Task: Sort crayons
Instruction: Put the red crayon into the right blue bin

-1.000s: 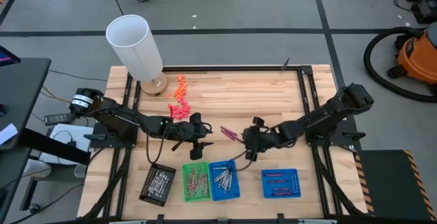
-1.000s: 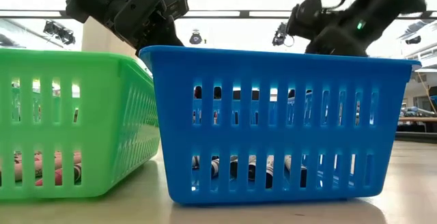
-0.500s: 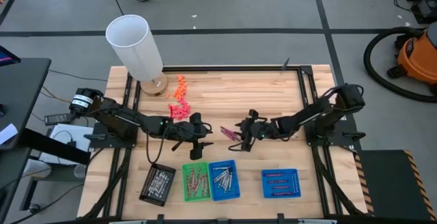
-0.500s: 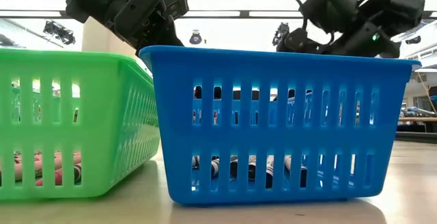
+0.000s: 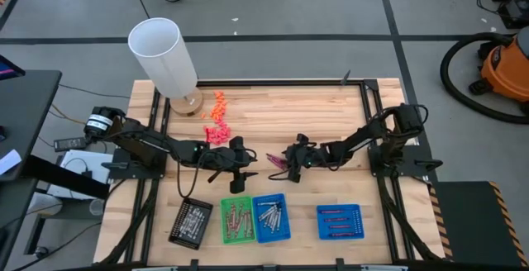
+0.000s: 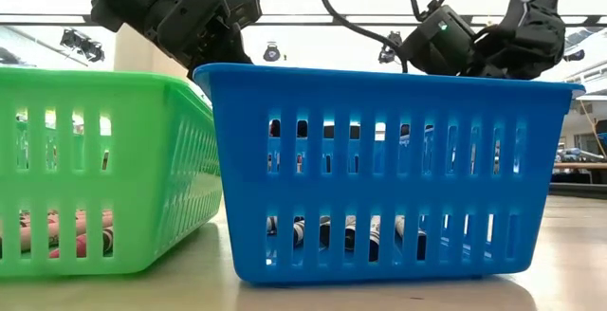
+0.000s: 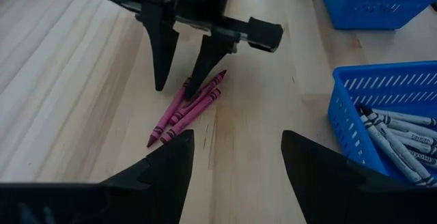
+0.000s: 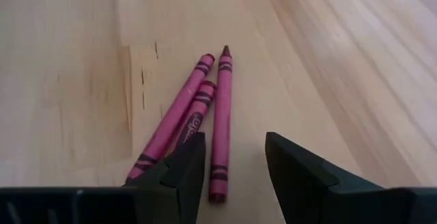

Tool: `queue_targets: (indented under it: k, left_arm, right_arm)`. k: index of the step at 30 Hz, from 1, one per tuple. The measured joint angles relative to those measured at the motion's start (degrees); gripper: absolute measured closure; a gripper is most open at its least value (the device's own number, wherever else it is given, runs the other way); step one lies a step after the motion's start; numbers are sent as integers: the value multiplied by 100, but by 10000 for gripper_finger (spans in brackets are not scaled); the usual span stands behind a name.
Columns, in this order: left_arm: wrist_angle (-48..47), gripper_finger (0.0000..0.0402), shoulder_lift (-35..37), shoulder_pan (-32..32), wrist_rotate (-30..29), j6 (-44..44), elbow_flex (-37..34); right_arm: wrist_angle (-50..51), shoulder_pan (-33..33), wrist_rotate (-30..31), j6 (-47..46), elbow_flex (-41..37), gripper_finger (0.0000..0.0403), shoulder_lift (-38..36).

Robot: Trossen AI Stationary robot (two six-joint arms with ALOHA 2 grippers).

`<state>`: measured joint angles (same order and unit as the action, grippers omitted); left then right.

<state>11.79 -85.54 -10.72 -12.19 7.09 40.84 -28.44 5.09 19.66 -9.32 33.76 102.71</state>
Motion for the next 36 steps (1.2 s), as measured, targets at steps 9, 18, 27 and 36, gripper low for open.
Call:
queue_targets:
  k: [9, 18, 27, 36]
  left_arm:
    - [-6, 170, -1, 0, -1, 2, 0]
    - [-12, 170, 0, 0, 0, 4, 0]
    - [-84, 170, -2, 0, 0, 9, 0]
    - [-92, 170, -2, 0, 0, 0, 0]
  right_arm:
    - [93, -255, -409, -229, 13, 254, 16]
    - [326, -282, -396, -315, 20, 362, 5]
    - [1270, -269, -431, -440, -15, 370, -593]
    - [2673, 169, -707, -816, -24, 363, -1848]
